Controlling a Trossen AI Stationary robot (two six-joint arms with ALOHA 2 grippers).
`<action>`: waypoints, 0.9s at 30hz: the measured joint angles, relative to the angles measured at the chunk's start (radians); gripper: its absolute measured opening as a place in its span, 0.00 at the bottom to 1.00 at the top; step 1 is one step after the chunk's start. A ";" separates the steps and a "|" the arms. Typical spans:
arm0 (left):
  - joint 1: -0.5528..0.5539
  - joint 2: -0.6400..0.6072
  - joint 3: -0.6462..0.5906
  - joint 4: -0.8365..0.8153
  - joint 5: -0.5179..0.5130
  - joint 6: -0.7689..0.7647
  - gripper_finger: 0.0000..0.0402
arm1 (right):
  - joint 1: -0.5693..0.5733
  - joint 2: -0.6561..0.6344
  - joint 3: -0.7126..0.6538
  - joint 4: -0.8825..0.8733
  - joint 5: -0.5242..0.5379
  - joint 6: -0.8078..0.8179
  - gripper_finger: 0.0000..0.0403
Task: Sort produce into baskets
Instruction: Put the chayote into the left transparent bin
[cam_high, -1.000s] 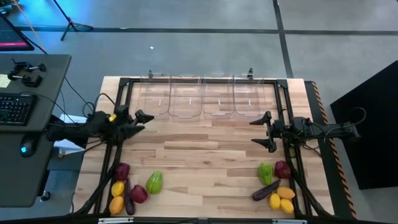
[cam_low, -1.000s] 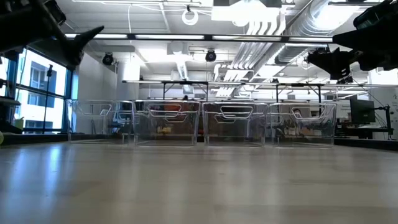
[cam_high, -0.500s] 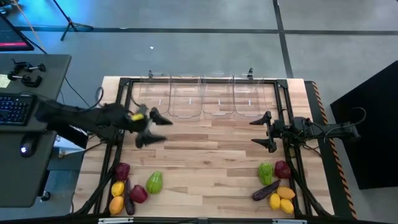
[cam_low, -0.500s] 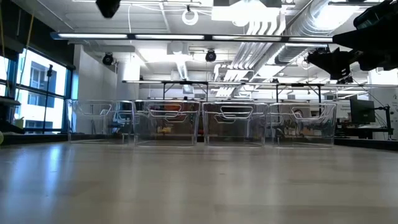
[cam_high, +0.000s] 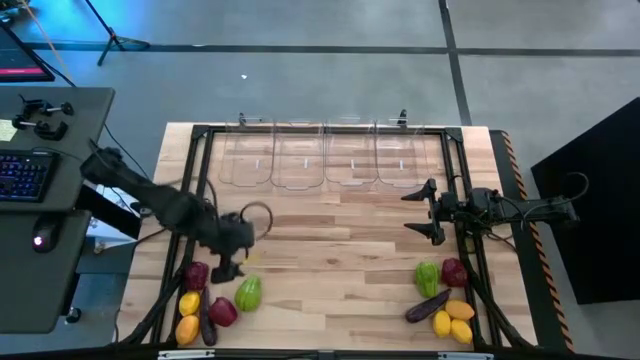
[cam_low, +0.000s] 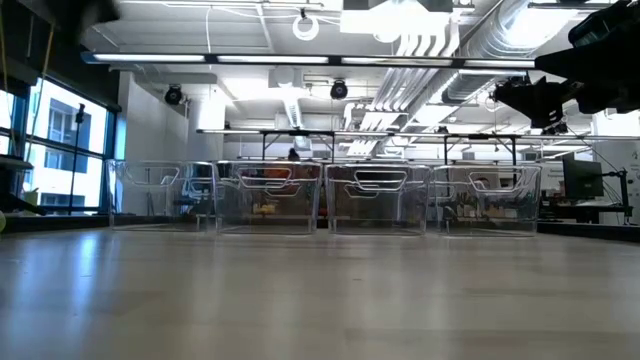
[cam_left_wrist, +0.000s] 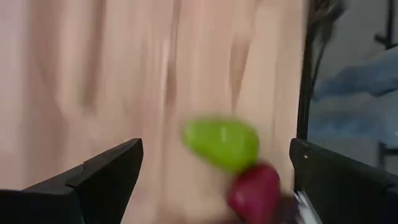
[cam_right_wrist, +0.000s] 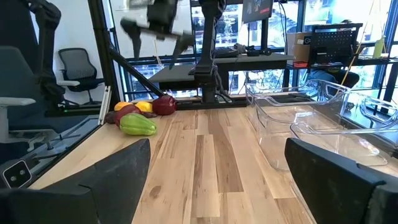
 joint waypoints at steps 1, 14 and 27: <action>-0.022 0.014 -0.020 -0.004 0.027 -0.105 0.98 | 0.000 0.000 0.000 0.000 0.000 0.000 0.90; -0.169 0.274 -0.094 0.116 0.087 -0.597 0.98 | 0.000 0.000 0.000 0.000 0.000 0.000 0.90; -0.151 0.343 -0.071 0.136 0.161 -0.534 0.98 | 0.000 0.000 0.000 0.000 0.000 0.000 0.90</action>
